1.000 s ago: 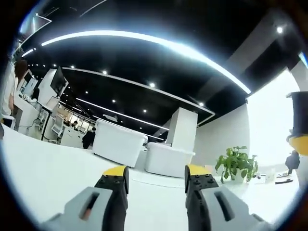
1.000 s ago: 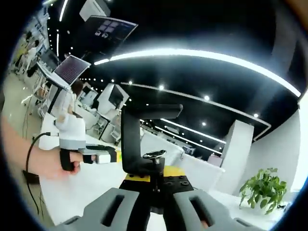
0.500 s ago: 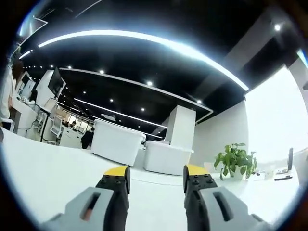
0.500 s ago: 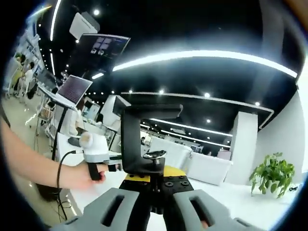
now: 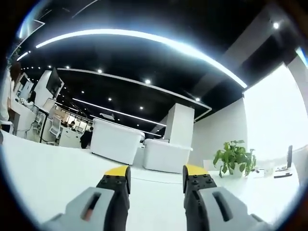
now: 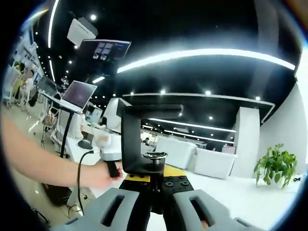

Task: Clamp the fixed fixture on the desktop, loosen the retaining clip, secure it to the edge of the desk, and tighten the retaining clip.

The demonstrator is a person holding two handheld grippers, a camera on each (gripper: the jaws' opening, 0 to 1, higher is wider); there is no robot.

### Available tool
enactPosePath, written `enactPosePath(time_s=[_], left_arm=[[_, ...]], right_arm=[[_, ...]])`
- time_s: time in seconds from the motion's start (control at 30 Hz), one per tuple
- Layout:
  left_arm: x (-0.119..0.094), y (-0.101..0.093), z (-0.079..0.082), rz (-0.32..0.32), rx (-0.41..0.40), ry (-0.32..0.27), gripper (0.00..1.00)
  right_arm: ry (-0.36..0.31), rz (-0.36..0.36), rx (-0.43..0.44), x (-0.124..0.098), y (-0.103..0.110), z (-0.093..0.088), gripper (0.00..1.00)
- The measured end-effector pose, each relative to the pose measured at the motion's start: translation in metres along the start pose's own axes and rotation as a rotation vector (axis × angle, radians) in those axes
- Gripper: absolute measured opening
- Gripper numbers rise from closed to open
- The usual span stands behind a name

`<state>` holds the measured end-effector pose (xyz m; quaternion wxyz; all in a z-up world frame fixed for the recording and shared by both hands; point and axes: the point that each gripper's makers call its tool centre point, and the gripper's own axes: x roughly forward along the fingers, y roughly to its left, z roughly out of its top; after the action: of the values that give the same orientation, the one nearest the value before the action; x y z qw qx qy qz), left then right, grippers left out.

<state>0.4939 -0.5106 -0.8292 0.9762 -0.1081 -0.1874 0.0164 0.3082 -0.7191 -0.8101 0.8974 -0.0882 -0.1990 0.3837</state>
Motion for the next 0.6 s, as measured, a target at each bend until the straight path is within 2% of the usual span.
enactPosePath(time_s=[0.47, 0.6], left_arm=[[-0.006, -0.006, 0.000, -0.014, 0.001, 0.003, 0.42], [-0.008, -0.007, 0.000, -0.018, 0.004, 0.005, 0.42]], right_arm=[[0.025, 0.025, 0.104, -0.026, 0.034, -0.021, 0.03], [0.024, 0.027, 0.100, -0.032, 0.042, -0.025, 0.03]])
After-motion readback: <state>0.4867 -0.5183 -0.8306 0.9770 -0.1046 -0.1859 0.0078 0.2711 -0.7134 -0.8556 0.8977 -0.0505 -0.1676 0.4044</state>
